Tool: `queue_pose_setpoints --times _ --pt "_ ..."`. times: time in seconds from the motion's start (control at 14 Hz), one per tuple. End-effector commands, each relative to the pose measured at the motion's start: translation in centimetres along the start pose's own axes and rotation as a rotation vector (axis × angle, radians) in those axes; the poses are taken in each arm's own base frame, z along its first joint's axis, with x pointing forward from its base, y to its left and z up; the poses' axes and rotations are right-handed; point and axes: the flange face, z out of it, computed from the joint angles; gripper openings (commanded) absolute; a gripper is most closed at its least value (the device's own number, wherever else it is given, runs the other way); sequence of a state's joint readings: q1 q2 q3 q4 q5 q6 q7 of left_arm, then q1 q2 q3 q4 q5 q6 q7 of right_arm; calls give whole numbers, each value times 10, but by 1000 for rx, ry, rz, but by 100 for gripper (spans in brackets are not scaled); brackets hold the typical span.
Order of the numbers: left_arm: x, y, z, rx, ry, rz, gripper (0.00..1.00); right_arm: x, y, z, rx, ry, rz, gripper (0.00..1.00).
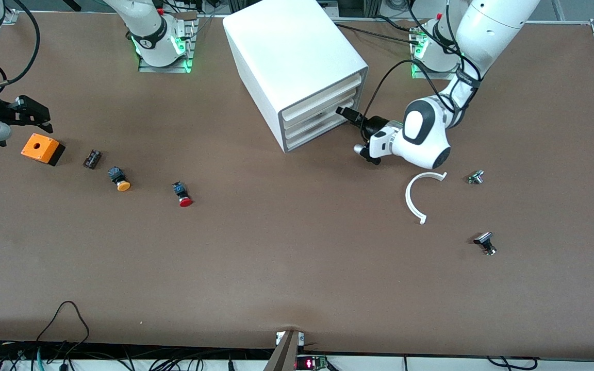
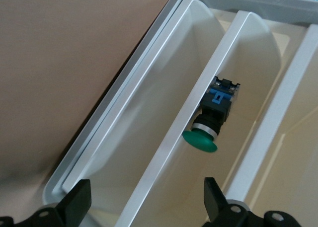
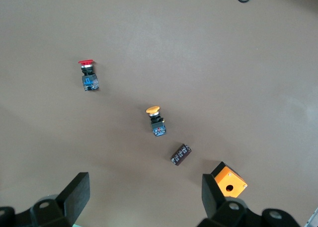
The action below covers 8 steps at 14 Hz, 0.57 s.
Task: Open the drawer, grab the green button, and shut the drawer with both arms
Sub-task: 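Pull the drawer open with the left gripper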
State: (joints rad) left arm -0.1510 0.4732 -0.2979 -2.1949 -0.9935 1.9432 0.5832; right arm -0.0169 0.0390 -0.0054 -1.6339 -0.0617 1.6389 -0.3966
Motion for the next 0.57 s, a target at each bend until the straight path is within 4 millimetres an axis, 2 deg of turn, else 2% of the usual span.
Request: queue_pose_setpoints --times 0.0,0.14,0.29,0.36,0.5 --pt "-1 -3 17 -15 18 3 99 8 -11 -1 2 6 -30 100" --pt "-1 -5 22 -18 11 -5 92 11 -10 5 6 -3 -22 100" --pt "-2 -7 29 -22 2 -13 77 11 -13 3 7 -5 -18 100" --pt "-3 -7 30 -22 -1 -15 68 10 -13 1 7 -2 -15 100" --pt "-4 -9 33 -25 -3 -21 43 11 -14 2 9 -4 -19 100"
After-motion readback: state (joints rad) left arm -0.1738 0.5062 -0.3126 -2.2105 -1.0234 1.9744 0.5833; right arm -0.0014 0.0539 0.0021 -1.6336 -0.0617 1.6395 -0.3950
